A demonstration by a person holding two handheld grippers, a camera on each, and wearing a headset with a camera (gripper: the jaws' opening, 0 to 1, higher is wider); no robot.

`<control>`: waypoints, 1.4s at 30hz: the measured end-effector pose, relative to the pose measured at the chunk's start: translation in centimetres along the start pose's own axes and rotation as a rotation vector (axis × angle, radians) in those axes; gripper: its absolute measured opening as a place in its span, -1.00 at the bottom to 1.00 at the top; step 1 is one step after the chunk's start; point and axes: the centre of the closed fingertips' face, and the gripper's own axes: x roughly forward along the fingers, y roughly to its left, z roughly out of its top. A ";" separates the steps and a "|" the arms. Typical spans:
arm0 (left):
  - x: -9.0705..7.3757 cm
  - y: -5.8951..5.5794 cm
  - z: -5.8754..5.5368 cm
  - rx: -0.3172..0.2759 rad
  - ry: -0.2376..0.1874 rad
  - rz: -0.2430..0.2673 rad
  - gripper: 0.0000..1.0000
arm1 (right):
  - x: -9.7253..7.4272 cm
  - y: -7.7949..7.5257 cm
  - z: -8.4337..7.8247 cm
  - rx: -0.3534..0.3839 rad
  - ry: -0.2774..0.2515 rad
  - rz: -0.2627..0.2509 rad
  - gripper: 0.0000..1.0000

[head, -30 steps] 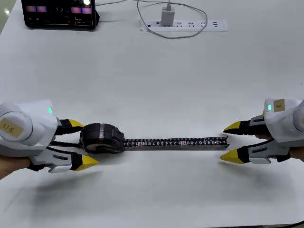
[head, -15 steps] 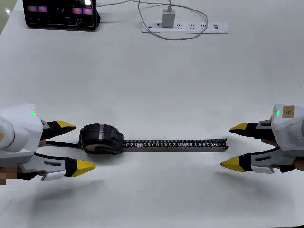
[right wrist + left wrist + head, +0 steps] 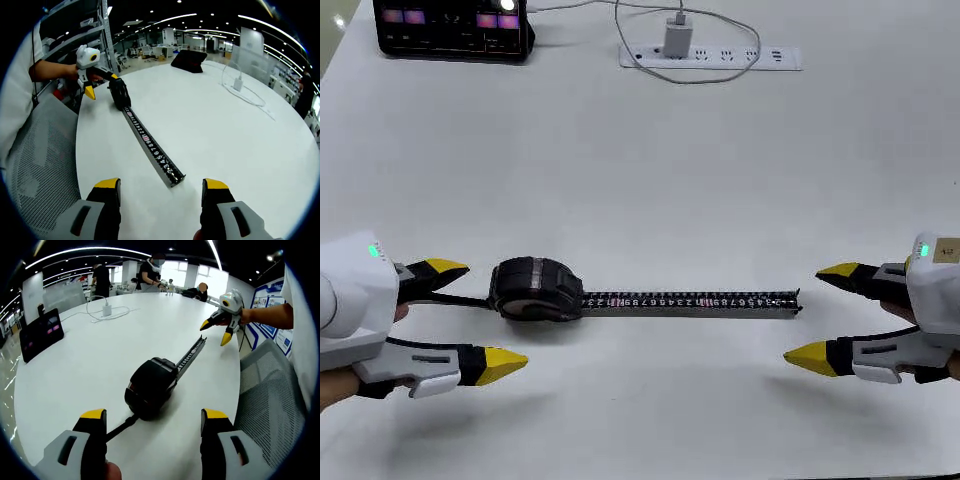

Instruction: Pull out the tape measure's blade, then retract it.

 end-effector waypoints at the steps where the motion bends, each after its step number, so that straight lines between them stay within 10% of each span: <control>1: 0.0 -0.1 0.0 -0.010 -0.005 0.000 0.49 | -0.1 0.1 0.0 0.005 -0.002 -0.001 0.27; 42: -2.6 -1.0 -1.5 -0.070 -0.102 0.125 0.74 | -1.2 1.8 0.1 0.080 -0.126 -0.139 0.50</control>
